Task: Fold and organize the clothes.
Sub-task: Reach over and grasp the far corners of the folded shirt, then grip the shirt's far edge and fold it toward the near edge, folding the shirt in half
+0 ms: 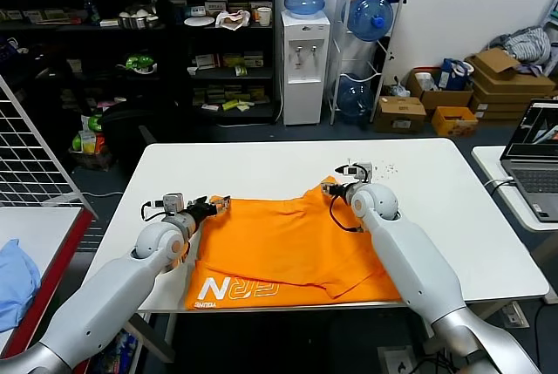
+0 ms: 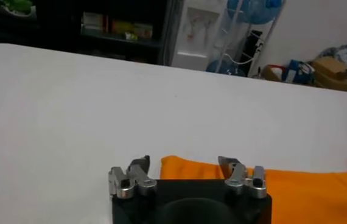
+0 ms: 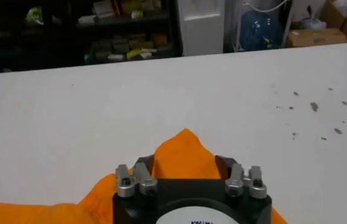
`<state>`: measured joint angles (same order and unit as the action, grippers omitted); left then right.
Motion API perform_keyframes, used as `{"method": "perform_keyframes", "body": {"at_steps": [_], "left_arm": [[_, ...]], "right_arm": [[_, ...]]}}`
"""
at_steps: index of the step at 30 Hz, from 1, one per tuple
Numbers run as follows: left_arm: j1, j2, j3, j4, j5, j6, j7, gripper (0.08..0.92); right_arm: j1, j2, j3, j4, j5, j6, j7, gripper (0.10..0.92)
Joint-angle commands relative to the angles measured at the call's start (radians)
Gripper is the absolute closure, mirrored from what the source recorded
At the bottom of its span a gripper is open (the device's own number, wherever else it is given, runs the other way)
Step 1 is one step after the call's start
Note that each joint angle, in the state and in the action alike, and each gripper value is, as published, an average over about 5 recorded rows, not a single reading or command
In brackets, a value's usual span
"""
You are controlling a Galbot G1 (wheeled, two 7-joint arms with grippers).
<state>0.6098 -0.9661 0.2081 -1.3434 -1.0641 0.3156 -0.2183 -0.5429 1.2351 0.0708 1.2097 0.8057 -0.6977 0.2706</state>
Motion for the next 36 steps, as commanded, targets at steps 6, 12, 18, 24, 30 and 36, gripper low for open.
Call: {"method": "perform_keyframes", "body": {"at_steps": [6, 12, 18, 24, 30, 36], "left_arm": [[-0.016, -0.005, 0.021, 0.016, 0.011, 0.006, 0.007, 0.489], [-0.008, -0.004, 0.019, 0.003, 0.015, 0.004, 0.002, 0.663], [0.001, -0.001, 0.01, -0.026, 0.022, -0.006, -0.009, 0.835], [0.015, 0.011, -0.009, -0.08, 0.026, -0.009, -0.023, 0.906], [0.072, 0.071, -0.037, -0.182, 0.009, -0.003, -0.037, 0.906], [0.167, 0.141, -0.074, -0.341, -0.023, 0.008, -0.06, 0.906]], "right_arm": [[-0.001, -0.002, -0.007, 0.005, 0.017, -0.008, -0.005, 0.587], [-0.016, -0.006, 0.004, 0.023, 0.019, 0.011, -0.013, 0.769], [-0.042, -0.023, 0.017, 0.08, 0.022, 0.056, -0.022, 0.903], [-0.095, -0.054, 0.044, 0.178, 0.036, 0.08, -0.021, 0.902], [-0.183, -0.122, 0.072, 0.335, 0.097, 0.061, 0.025, 0.902], [-0.3, -0.234, 0.115, 0.505, 0.193, 0.03, 0.08, 0.902]]}}
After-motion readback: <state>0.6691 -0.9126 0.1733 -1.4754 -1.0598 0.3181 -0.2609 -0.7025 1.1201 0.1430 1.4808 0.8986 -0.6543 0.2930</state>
